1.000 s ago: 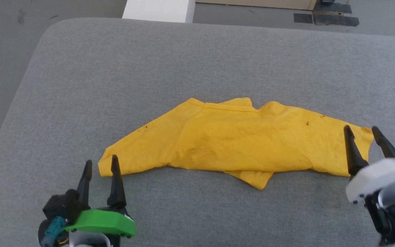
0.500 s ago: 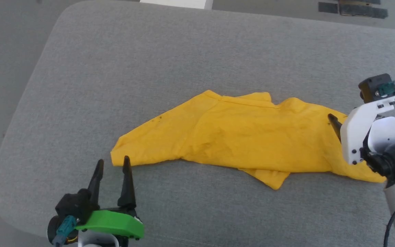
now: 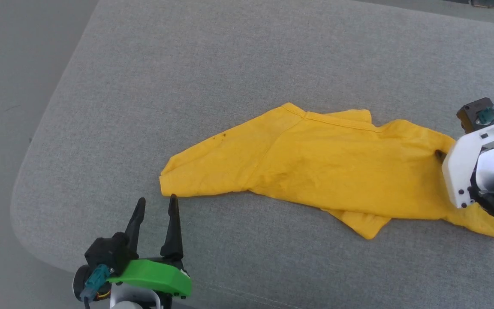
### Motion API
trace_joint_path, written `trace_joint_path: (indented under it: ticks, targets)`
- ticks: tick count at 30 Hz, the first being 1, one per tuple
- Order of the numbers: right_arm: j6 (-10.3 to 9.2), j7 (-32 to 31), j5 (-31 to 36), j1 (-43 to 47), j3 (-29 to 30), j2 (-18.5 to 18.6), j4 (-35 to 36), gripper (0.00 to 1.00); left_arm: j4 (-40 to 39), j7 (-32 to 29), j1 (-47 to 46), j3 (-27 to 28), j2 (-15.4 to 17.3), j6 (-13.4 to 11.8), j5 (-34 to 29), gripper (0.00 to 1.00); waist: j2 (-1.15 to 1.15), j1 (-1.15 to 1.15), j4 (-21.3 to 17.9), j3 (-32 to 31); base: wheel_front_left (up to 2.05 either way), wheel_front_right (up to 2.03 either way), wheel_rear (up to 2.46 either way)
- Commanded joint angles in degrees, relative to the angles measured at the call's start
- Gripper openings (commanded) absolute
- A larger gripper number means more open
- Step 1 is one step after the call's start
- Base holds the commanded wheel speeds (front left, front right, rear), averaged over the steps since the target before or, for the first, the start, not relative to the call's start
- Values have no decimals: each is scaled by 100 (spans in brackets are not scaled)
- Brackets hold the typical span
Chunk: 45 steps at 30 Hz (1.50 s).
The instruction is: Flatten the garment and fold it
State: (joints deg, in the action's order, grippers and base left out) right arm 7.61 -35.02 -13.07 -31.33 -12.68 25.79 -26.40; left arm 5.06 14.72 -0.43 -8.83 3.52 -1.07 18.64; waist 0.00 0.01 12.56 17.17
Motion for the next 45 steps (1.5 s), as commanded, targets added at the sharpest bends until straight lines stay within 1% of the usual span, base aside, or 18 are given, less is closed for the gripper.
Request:
trace_joint_path:
  ticks: [1,8,12,13,14,15,21,24,26,29,32,35,37,39,43,45]
  targets:
    - [-12,142,84,-25,58,56,-162,0,14,28,-125,-10,-36,14,-37,100,0,-1,-9,2,0,0,0]
    - [-12,1151,753,-265,564,39,-408,0,60,28,-142,16,-45,5,-53,100,0,-1,-90,-32,0,0,0]
    - [-12,1518,1111,-348,824,-32,-615,0,118,28,-167,-27,-49,27,-53,100,0,-1,-102,-39,0,0,0]
    - [-12,1554,1175,-352,888,-69,-699,11,145,28,-175,-46,-50,35,-45,100,0,-1,-101,-39,0,0,0]
    - [-12,1563,1223,-346,925,-105,-770,36,170,28,-181,-61,-50,39,-38,100,0,-1,-100,-41,0,0,0]
    - [-12,1567,1273,-337,958,-151,-852,100,204,28,-189,-79,-51,41,-31,100,0,-1,-100,-43,0,0,0]
    - [-12,1750,1275,-351,1139,-419,-1138,100,361,28,-242,-132,-45,34,-21,100,0,-1,-159,-92,0,0,0]
    - [-12,1937,1164,-351,1315,-577,-1056,100,357,28,-241,-115,-12,29,-28,100,0,-1,-225,-195,0,0,0]
    - [-12,2126,1053,-319,1475,-678,-876,100,301,28,-226,-90,4,23,-35,100,0,-1,-272,-284,0,0,0]
    - [-12,2470,916,-122,1745,-854,-376,100,176,28,-159,-46,28,1,-52,100,0,-1,-359,-413,0,0,0]
    - [-12,2757,768,272,2066,-1135,265,100,52,28,-61,5,57,-27,-83,100,0,-1,-461,-514,0,0,0]
    - [-12,3072,791,914,2407,-1506,1108,100,-46,28,60,36,79,-33,-113,100,0,-1,-559,-595,0,0,0]
    - [-12,3243,857,1446,2644,-1830,1664,100,-98,28,150,55,78,-29,-131,100,0,-1,-616,-651,0,0,0]
    - [-12,3408,934,1935,2828,-2056,2101,100,-143,28,239,77,71,-30,-144,100,0,-1,-665,-706,0,0,0]
    - [-12,3733,937,2846,3115,-2277,2759,100,-202,28,448,129,56,-40,-182,100,0,-1,-771,-809,0,0,0]
    - [-12,3870,592,3213,3138,-2286,2843,100,-222,28,535,154,51,-52,-204,100,0,-1,-831,-845,0,0,0]
